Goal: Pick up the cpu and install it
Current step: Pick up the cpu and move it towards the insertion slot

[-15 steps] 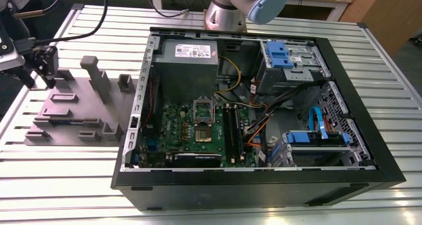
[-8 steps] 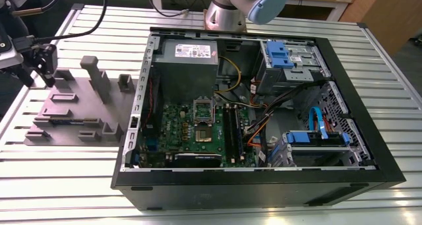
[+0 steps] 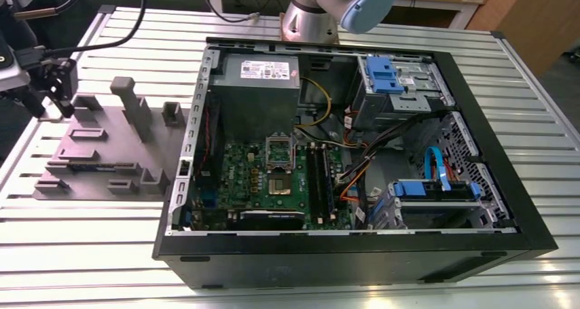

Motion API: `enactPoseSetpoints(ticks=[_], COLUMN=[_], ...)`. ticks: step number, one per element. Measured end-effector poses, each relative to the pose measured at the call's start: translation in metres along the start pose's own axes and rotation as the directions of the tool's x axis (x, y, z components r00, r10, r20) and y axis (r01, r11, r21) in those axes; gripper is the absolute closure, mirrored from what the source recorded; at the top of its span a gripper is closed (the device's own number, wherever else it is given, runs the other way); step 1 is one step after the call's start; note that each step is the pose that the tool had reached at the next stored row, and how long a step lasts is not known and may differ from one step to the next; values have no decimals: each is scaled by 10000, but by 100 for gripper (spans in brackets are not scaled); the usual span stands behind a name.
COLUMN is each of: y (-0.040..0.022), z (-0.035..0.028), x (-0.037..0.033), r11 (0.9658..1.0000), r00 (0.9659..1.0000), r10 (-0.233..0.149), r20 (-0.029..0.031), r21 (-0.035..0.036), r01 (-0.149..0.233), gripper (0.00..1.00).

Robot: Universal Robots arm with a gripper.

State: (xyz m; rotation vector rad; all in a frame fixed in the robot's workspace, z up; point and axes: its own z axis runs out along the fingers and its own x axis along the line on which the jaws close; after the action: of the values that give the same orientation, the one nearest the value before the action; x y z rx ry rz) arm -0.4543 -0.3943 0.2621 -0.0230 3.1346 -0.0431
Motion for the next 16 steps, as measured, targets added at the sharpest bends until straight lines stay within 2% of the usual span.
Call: enactPoseSetpoints(ticks=[11,16], y=[0,-1], z=[-11,-36], x=[0,0], r11=[10000,10000], r00=[10000,10000], r10=[0,0], r20=[0,0], r21=[0,0], r01=[0,0], gripper=[53,53])
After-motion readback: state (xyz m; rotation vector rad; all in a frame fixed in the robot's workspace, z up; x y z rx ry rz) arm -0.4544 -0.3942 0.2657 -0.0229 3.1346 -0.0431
